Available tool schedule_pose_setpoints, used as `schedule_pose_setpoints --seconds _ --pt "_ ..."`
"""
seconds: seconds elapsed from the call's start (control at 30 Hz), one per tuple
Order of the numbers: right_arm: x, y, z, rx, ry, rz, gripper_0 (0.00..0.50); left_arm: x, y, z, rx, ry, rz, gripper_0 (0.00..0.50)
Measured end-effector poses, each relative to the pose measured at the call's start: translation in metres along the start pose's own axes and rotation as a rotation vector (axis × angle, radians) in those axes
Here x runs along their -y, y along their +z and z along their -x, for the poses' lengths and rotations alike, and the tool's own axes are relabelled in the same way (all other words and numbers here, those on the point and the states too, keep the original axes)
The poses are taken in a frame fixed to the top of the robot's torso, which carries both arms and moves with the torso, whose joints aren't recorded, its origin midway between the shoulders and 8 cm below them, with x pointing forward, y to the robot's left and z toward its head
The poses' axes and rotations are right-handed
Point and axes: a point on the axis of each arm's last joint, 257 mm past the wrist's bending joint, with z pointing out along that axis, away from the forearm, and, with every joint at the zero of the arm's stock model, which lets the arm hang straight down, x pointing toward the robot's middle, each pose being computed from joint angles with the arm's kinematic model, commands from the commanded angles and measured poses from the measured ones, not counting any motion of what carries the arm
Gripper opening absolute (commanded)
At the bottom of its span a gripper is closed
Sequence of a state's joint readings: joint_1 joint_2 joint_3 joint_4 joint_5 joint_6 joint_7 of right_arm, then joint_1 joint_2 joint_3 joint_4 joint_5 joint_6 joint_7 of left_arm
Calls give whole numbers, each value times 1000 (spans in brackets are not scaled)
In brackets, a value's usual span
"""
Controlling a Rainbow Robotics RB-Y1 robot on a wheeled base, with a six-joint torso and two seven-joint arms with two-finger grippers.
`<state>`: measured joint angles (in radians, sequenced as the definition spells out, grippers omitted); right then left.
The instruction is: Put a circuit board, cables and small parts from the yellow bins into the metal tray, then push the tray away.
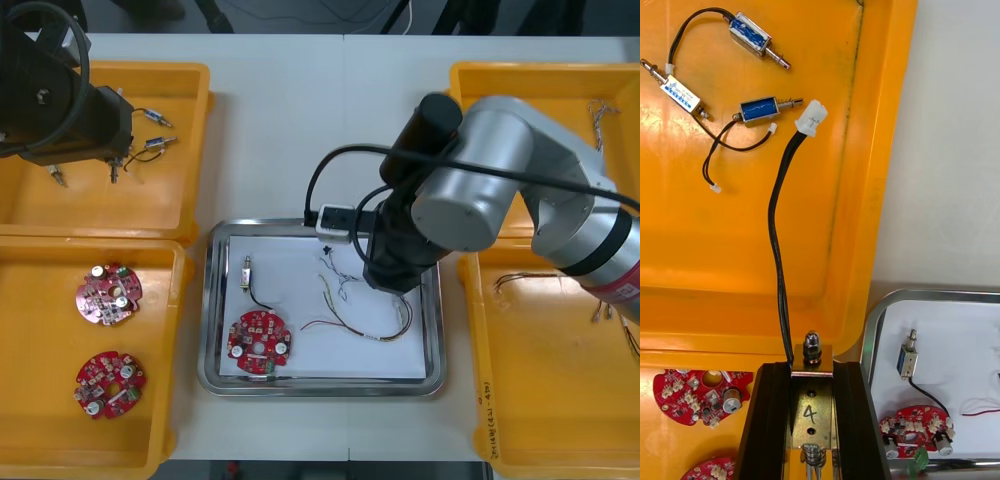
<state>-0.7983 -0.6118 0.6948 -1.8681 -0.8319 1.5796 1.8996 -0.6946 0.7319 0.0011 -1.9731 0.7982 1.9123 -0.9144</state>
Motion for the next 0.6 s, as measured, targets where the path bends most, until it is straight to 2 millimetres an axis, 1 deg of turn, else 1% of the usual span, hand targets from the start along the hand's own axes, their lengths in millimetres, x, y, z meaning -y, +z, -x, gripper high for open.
schedule_pose_setpoints --seconds 0.13,0.27,0.33,0.47,0.53,0.6 --pt "8 -30 -3 -16 123 41 500 0 0 0 -1 1 -1 0" --pt "15 -60 -8 -57 294 42 500 2 0 -1 -5 3 -7 0" --pt "23 -74 -3 -40 359 7 500 2 0 -2 -7 4 -9 0" --pt "42 -97 8 31 436 -79 500 4 0 -3 -11 7 -15 0" --pt "48 -108 11 66 517 -99 500 5 0 -4 -12 7 -18 0" --pt "55 -117 11 100 640 -104 500 7 1 -4 -14 7 -22 0"
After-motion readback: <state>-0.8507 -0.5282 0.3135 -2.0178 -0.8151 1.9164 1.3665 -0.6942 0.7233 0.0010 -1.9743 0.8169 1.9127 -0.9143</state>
